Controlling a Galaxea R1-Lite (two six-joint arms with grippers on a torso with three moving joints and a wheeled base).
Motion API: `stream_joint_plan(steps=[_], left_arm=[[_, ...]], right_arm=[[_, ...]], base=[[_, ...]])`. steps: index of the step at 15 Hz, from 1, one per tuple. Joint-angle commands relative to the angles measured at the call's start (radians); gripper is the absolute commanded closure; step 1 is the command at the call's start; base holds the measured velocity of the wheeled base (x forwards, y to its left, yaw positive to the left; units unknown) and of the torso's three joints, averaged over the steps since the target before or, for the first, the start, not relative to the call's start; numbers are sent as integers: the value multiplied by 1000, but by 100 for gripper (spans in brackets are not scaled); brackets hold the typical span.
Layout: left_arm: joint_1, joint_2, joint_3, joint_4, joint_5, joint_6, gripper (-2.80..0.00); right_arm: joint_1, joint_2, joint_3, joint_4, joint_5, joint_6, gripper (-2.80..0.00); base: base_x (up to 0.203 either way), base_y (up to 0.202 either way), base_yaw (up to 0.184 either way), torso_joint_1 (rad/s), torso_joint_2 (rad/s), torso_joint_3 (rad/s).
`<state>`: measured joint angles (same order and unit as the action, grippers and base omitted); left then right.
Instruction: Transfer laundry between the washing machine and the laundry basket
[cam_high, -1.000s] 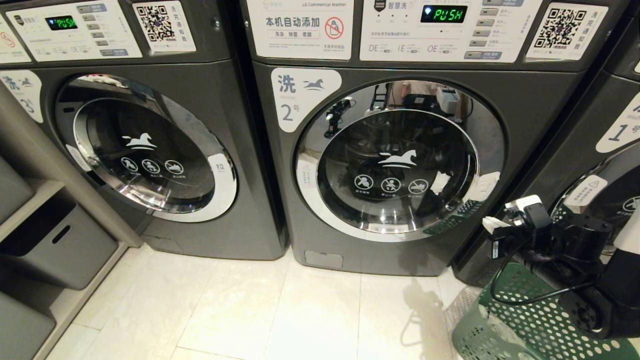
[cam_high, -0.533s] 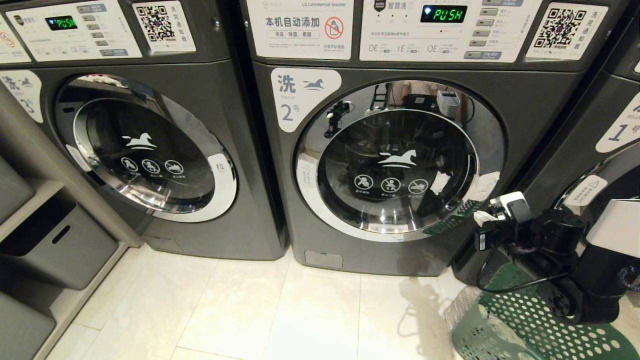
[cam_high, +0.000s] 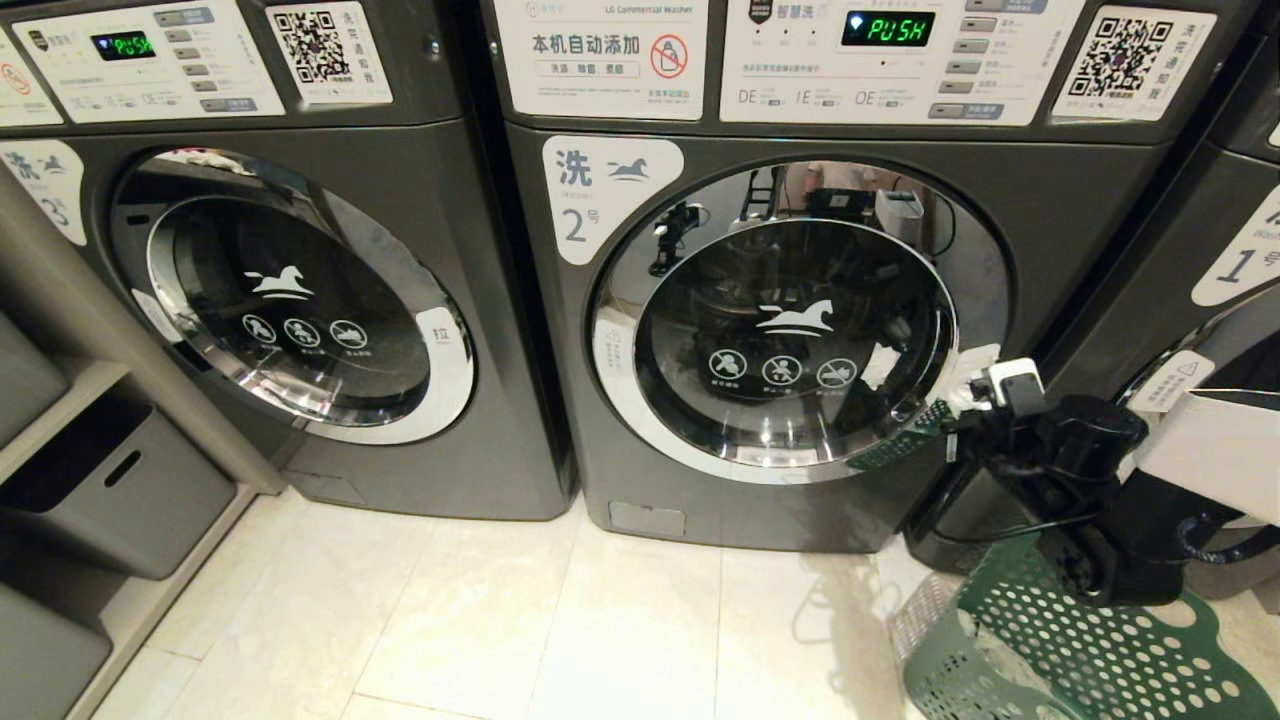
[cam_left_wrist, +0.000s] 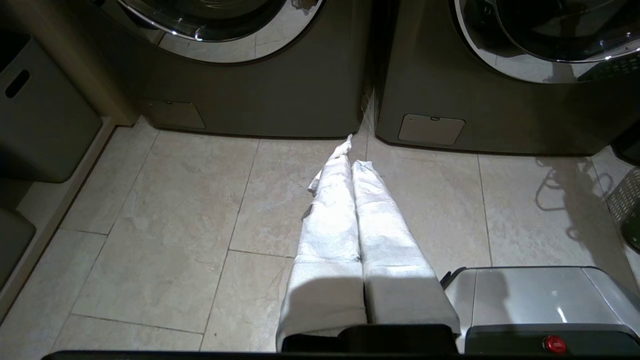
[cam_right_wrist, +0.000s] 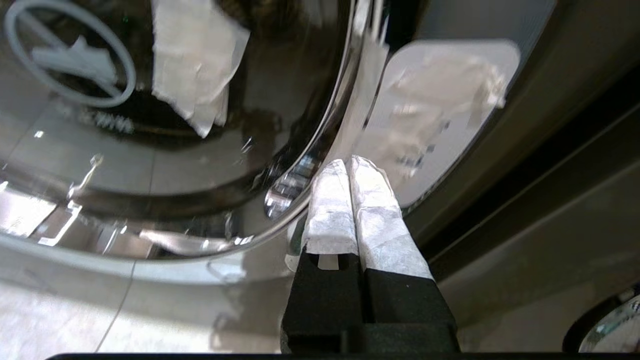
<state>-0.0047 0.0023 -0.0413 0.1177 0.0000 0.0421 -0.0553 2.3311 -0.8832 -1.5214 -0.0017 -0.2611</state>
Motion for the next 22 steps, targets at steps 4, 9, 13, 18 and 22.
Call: stream_joint_plan(steps=[4, 9, 13, 18, 22], left_arm=[[0, -4, 0, 0, 0, -1, 0], [0, -4, 1, -1, 0, -2, 0], [0, -4, 0, -1, 0, -5, 0], [0, -4, 0, 4, 0, -4, 0], [0, -4, 0, 0, 0, -4, 0]], right_arm=[[-3, 63, -140, -9, -6, -1, 0], [-20, 158, -277, -9, -6, -1, 0], [-32, 176, -283, -9, -8, -1, 0], [-34, 109, -162, -9, -20, -1, 0], [-11, -96, 290, -9, 42, 50, 0]], base=[[0, 0, 0, 0, 0, 0], [0, 0, 0, 0, 0, 0], [0, 0, 0, 0, 0, 0], [0, 0, 0, 0, 0, 0], [0, 0, 0, 0, 0, 0]])
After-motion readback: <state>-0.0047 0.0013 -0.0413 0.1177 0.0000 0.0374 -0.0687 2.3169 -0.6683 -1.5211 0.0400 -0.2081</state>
